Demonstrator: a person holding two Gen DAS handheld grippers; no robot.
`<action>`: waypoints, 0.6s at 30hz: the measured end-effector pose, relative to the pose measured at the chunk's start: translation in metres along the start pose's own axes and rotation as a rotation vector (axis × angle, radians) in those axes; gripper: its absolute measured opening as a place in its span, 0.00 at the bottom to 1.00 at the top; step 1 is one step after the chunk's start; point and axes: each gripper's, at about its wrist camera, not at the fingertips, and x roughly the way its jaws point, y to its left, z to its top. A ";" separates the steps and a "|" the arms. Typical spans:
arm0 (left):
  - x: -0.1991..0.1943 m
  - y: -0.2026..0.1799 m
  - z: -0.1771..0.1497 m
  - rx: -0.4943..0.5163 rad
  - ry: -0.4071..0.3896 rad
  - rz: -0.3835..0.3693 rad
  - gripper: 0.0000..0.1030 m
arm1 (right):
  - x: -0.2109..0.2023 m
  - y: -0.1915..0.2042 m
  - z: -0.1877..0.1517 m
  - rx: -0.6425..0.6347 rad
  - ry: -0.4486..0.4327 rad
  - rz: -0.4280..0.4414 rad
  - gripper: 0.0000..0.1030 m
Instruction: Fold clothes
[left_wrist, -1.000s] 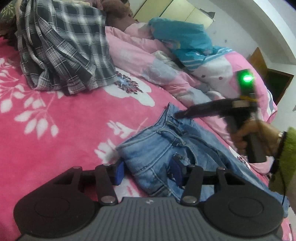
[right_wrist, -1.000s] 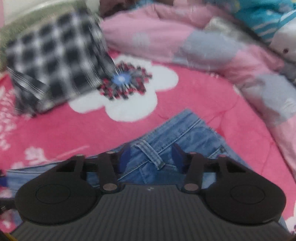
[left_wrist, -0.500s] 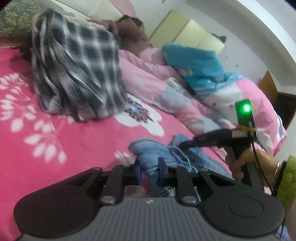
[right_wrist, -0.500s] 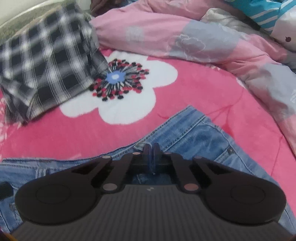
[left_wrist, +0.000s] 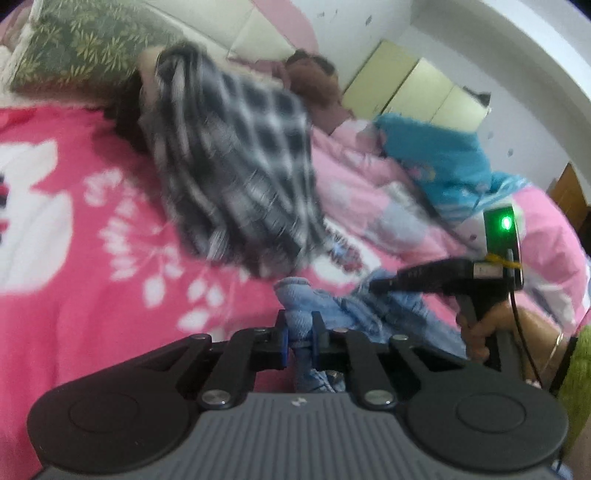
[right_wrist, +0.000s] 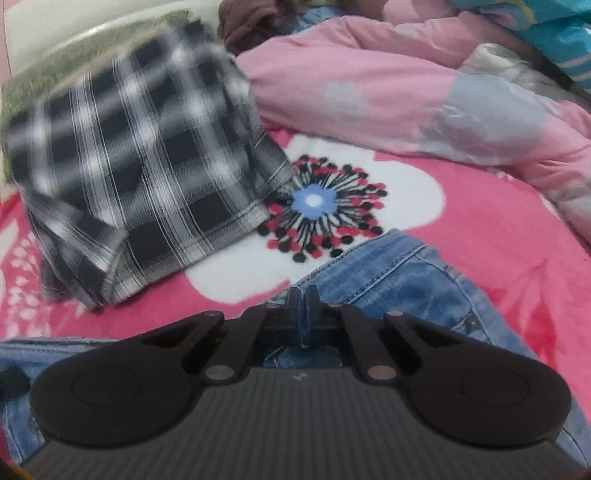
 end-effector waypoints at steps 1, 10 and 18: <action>0.002 0.003 -0.004 -0.001 0.012 -0.001 0.11 | 0.003 0.001 -0.002 -0.006 -0.003 -0.003 0.01; -0.011 0.021 0.003 0.025 0.046 -0.021 0.33 | -0.052 -0.040 -0.021 0.042 -0.052 0.062 0.26; -0.024 -0.008 0.045 0.117 -0.053 0.001 0.46 | -0.186 -0.103 -0.062 0.169 -0.194 -0.032 0.31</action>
